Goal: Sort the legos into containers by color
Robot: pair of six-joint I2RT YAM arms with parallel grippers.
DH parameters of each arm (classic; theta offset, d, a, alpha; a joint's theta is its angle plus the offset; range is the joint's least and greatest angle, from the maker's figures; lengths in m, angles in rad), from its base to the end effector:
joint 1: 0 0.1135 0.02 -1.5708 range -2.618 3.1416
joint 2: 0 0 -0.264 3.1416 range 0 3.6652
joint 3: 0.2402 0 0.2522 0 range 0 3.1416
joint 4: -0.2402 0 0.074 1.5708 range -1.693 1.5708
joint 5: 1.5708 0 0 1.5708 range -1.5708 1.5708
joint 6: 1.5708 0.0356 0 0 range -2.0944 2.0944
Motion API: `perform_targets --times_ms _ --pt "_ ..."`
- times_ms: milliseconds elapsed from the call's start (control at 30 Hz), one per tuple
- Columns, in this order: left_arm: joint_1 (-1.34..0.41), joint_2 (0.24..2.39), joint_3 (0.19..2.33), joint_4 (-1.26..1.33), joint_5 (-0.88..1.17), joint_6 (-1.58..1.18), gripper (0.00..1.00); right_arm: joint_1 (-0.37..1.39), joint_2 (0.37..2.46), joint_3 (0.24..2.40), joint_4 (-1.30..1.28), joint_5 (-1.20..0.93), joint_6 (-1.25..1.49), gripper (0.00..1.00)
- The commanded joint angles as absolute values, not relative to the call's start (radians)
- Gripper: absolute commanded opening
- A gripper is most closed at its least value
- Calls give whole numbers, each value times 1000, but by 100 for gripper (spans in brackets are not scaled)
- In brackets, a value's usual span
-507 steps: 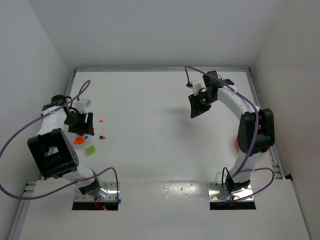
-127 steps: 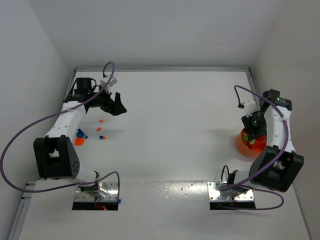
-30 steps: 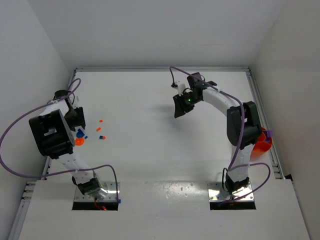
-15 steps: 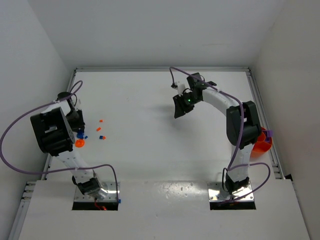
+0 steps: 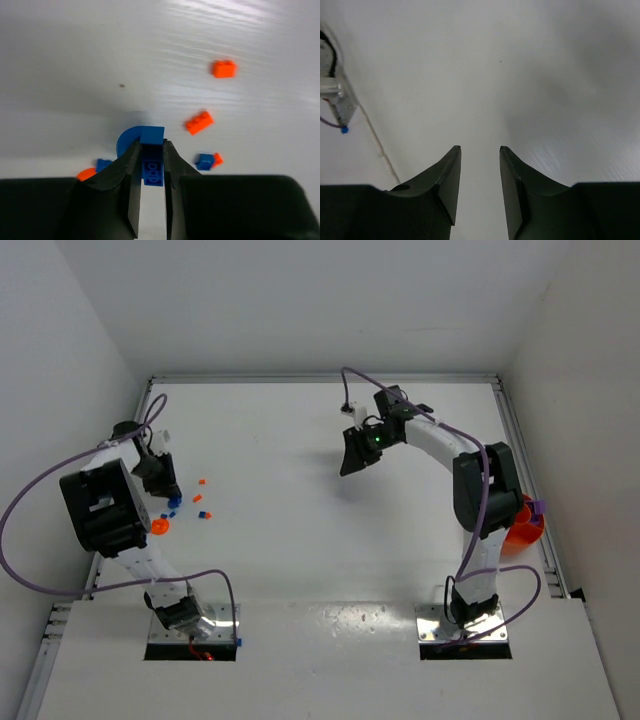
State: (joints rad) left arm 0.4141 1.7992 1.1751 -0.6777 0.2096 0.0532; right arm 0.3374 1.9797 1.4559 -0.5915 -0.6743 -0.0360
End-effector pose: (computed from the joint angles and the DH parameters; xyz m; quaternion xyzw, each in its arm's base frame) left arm 0.3166 0.1310 0.1713 -0.1631 0.9720 -0.0700 0.1537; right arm 0.3813 0.1573 0.1937 -0.2440 0.8895 0.3506 0.1623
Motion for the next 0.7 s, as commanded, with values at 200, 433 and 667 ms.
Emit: perform_targets --times_ms 200,433,667 --pt "402 1652 1319 -710 707 -89 0 431 1914 1480 -333 -855 202 37" --pt "356 1641 1264 -591 618 -503 0 561 2020 1725 -223 -620 369 40" --pt "347 1632 1183 -505 754 -764 0 709 2213 1972 -178 -436 483 40"
